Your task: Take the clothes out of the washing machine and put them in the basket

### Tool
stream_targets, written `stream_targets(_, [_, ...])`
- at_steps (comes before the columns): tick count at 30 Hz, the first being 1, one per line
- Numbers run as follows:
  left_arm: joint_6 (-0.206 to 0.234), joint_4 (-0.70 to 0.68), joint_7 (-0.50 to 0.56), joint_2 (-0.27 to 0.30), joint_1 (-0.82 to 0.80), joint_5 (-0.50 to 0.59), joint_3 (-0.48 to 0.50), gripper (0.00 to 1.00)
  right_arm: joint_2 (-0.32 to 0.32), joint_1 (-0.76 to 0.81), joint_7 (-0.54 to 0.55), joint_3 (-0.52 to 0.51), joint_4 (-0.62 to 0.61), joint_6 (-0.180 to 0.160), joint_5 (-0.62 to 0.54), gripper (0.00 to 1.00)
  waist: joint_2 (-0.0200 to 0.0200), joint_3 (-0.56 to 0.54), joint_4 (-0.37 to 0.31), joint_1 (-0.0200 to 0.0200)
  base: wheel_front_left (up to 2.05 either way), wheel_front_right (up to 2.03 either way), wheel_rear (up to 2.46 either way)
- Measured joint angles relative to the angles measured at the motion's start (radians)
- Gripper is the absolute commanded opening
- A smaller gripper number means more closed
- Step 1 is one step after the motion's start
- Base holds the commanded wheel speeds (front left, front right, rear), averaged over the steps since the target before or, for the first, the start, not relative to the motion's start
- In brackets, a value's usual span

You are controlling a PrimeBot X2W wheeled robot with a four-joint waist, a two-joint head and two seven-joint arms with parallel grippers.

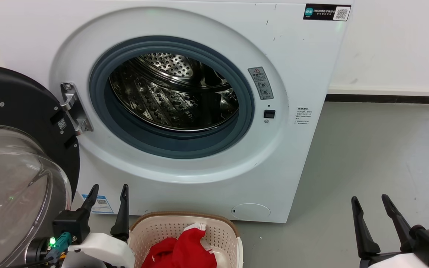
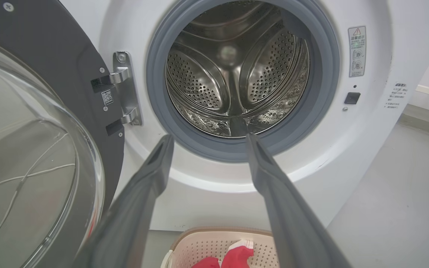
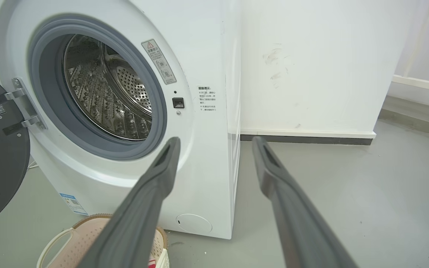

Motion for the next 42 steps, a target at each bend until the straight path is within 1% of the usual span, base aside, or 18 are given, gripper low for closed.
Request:
stream_targets(12, [0.000, 0.036, -0.010, 0.008, -0.003, -0.018, 0.006, 1.00, 0.000, 0.000, 0.005, -0.002, -0.006, 0.000, 0.001, 1.00, 0.0000, 0.011, -0.023, 0.0000, 0.00, 0.00, 0.00])
stream_targets(24, [0.009, 0.042, -0.018, 0.011, -0.005, -0.026, 0.000, 1.00, 0.000, 0.001, 0.007, 0.010, -0.007, 0.000, 0.017, 1.00, 0.0000, 0.015, -0.024, 0.0000, 0.00, 0.00, 0.00])
stream_targets(25, [0.009, 0.044, -0.017, 0.011, -0.004, -0.026, 0.000, 0.00, 0.000, 0.001, 0.007, 0.011, -0.004, 0.000, 0.020, 0.00, 0.0000, 0.015, -0.024, 0.0000, 0.00, 0.00, 0.00])
stream_targets(28, [0.009, 0.070, -0.016, 0.000, 0.013, -0.027, -0.003, 0.00, 0.001, 0.003, 0.009, 0.013, 0.024, 0.000, 0.020, 0.00, 0.0000, 0.015, -0.024, 0.0000, 0.00, 0.00, 0.00])
stream_targets(30, [0.009, 0.083, -0.006, -0.009, 0.019, -0.049, 0.000, 0.00, 0.001, 0.004, 0.009, 0.015, 0.033, 0.000, 0.043, 0.00, 0.0000, 0.016, -0.025, 0.0000, 0.00, 0.00, 0.00])
stream_targets(42, [-0.019, 0.095, 0.029, -0.033, 0.013, -0.253, 0.039, 0.00, -0.010, -0.026, 0.018, 0.018, 0.090, 0.000, 0.292, 0.00, 0.0000, 0.021, -0.030, 0.0000, 0.00, 0.00, 0.00])
